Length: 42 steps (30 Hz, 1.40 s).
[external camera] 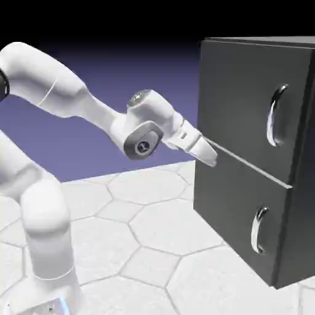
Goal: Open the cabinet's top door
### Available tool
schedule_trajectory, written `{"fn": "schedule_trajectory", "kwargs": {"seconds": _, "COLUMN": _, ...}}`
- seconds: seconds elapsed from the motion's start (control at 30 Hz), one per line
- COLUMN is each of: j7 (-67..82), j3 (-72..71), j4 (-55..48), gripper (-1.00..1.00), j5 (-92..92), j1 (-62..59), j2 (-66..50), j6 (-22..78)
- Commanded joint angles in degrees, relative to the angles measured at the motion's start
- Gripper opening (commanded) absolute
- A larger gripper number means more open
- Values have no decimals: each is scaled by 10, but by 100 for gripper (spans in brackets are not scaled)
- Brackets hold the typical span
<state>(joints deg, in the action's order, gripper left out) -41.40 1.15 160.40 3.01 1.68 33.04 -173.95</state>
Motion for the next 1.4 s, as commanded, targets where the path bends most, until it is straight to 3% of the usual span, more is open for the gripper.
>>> {"fn": "schedule_trajectory", "kwargs": {"seconds": 0.0, "j7": 9, "j3": 10, "j4": -5, "gripper": 0, "j5": 25, "j1": 8, "j2": 3, "j6": 0}}
{"fn": "schedule_trajectory", "kwargs": {"seconds": 1.37, "j7": 368, "j3": 401, "j4": -210, "gripper": 0, "j5": 1047, "j1": 347, "j2": 133, "j6": 21}}
